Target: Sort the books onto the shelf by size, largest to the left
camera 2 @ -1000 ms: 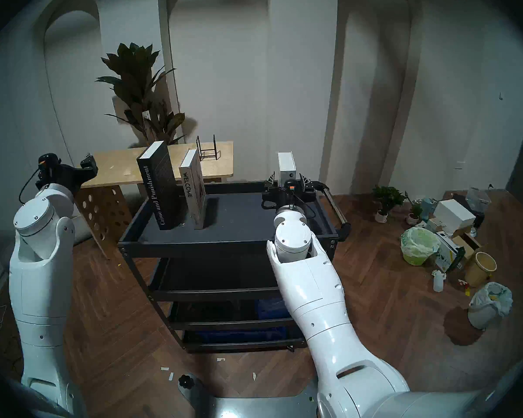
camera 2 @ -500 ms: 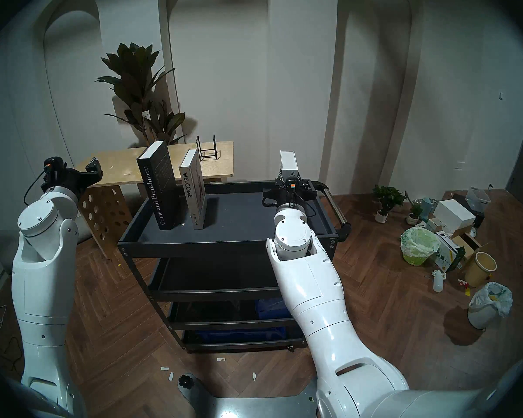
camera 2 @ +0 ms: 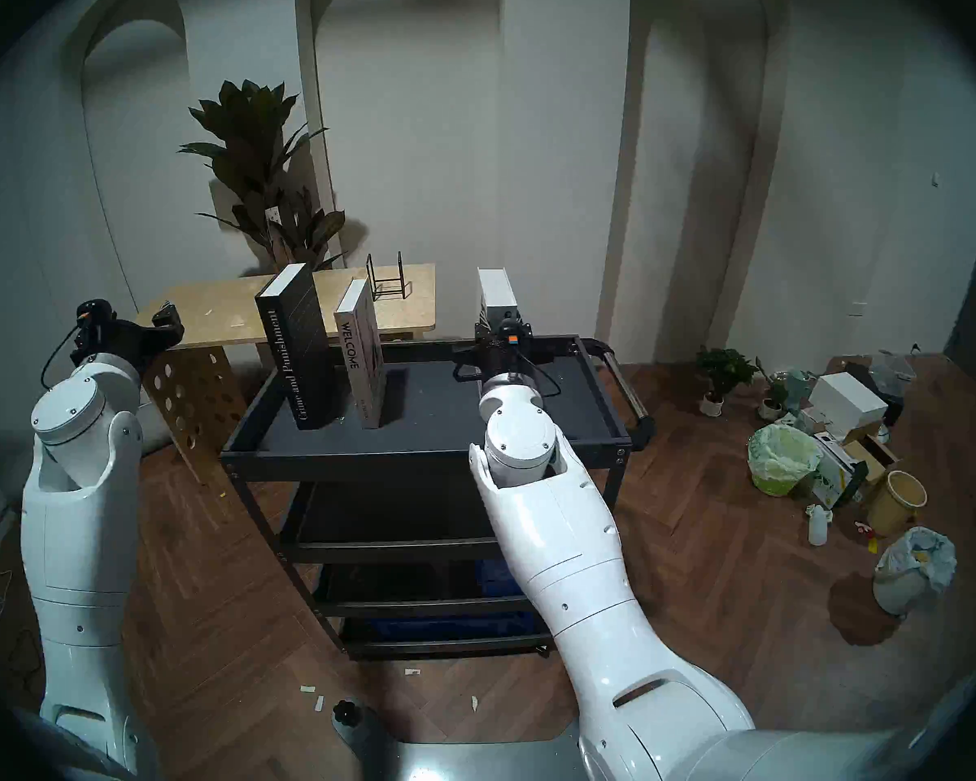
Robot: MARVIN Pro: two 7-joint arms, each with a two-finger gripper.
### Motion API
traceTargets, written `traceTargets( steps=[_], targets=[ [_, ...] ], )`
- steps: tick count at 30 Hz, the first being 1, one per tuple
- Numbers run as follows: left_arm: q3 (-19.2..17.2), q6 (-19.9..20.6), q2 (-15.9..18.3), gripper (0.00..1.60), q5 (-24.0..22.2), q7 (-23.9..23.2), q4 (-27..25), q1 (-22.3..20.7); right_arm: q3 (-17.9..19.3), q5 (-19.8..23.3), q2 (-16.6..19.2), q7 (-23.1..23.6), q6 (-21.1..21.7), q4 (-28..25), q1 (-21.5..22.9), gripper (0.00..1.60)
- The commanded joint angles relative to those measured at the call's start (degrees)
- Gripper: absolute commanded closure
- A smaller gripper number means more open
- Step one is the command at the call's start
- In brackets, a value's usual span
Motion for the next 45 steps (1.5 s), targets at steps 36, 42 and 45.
traceTargets(
  steps=[36,42,45],
  targets=[
    [-2.99,-1.2,0.23,0.0,-0.57,1.24,1.98,1.37,-5.63,-1.52,-11.15,-8.8,-6.44,20.29,13.6,1.6],
    [-3.73,-1.5,0.39,0.0,-0.85,0.85,2.52,1.58,-6.08,-2.19,-12.2,-11.32,-6.25,22.56,14.46,1.6],
    [-3.9,-1.58,0.42,0.0,-0.89,0.73,2.76,1.66,-6.3,-2.48,-12.5,-12.24,-6.01,23.24,14.65,1.6]
  ],
)
